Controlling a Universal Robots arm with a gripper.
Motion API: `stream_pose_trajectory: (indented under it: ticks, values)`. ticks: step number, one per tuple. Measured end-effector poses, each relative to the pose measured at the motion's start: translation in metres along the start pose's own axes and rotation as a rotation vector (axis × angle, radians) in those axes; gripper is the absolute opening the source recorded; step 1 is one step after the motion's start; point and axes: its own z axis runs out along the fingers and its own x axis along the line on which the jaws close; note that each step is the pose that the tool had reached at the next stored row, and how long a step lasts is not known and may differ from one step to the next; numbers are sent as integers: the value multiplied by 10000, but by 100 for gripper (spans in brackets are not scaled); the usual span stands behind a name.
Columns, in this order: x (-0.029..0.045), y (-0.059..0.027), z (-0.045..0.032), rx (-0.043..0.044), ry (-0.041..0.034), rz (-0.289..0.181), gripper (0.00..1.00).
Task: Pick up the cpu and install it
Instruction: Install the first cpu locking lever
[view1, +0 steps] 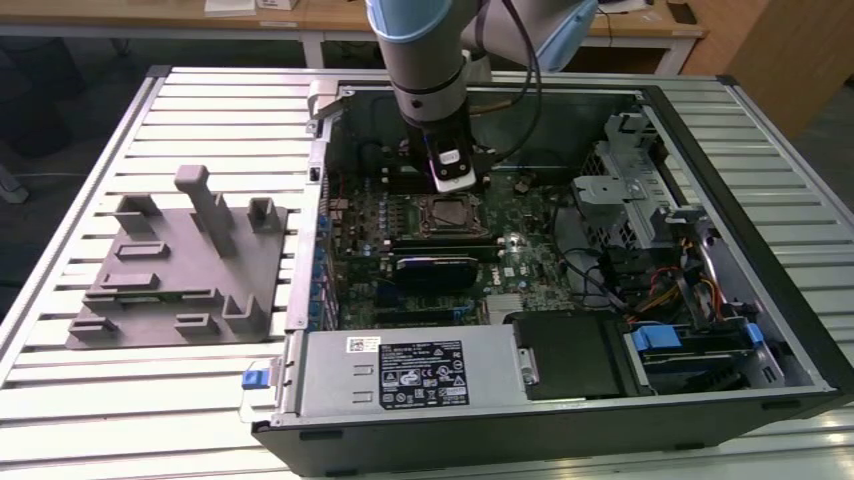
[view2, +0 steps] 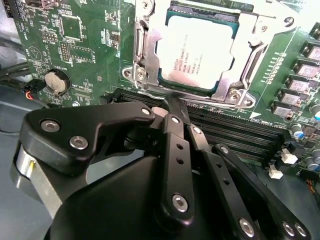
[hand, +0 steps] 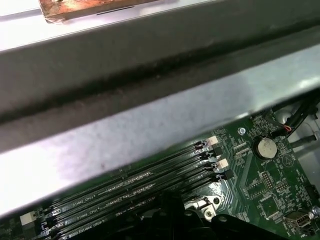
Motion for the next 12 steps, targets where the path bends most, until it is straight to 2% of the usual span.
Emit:
stream_pose_trajectory:
  ticks: [5,12]
  values:
    - [2,-3,16,26,-37,-15,11]
    - [-21,1,35,24,-32,-12,11]
